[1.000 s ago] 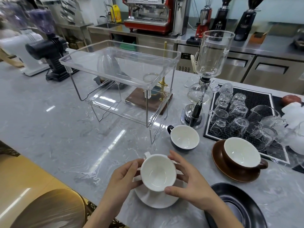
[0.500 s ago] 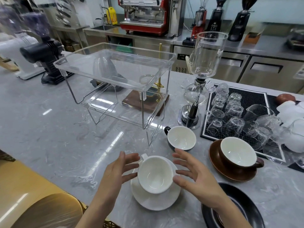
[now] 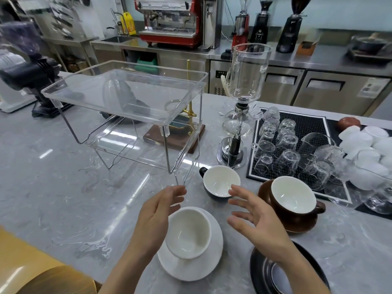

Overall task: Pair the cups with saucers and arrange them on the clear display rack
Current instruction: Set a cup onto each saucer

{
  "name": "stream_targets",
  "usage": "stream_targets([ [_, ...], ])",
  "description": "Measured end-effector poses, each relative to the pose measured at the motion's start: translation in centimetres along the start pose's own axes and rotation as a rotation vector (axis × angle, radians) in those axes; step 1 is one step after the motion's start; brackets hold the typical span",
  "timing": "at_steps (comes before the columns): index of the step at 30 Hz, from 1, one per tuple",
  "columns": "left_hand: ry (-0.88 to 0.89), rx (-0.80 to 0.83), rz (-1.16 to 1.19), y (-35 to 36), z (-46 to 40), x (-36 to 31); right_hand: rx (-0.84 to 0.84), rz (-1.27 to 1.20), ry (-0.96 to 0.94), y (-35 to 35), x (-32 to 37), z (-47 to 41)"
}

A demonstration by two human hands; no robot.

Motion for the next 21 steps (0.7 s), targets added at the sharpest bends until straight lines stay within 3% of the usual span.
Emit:
stream_targets([
  [13,-0.236,0.086,0.008,6.6,-4.8,1.7,-0.121,0.234,-0.088,-1.7,-0.6,-3.8],
  [21,-0.317,0.095,-0.102,9.3,-6.9,3.1,-0.015,0.377,-0.129,-0.2,-1.4,-6.4],
])
Point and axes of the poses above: each hand's wrist, its own z-axis away from the middle knuckle, its own y-axis out of the palm, x = y × z, the point moved 7 cm from there along -z, towards the middle knuckle, and after that the axes turned 15 degrees about -x, right-handed, at the moved point
